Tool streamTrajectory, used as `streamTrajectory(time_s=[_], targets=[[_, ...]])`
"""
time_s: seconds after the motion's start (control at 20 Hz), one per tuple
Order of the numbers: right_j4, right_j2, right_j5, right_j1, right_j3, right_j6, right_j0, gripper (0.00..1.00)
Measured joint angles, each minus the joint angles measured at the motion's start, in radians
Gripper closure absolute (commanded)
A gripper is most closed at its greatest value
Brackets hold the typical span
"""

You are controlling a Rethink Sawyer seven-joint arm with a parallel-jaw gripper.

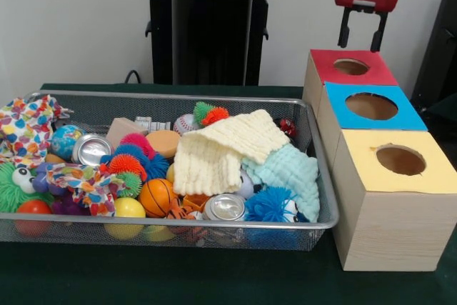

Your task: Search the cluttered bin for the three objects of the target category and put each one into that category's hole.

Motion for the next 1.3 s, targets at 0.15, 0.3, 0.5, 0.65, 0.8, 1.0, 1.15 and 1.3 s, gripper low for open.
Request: streamTrajectory(time_s=[0.15,0.3,0.5,0.65,0.8,1.0,1.15,1.3], targets=[[0.000,0.000,0.001,0.000,0.000,0.000,0.000,0.00],[0.000,-0.001,0.005,-0.001,0.000,0.000,0.000,0.00],[-0.018,0.006,0.092,-0.045,0.000,0.000,-0.047,0.00],[-0.053,0.027,0.173,-0.098,0.000,0.000,-0.147,0.00],[-0.104,0.064,0.235,-0.145,-0.001,-0.006,-0.298,0.00],[-0.188,0.137,0.270,-0.171,-0.022,-0.039,-0.516,0.00],[-0.257,0.208,0.278,-0.164,-0.057,-0.083,-0.672,0.00],[-0.318,0.277,0.278,-0.148,-0.088,-0.129,-0.783,0.00]])
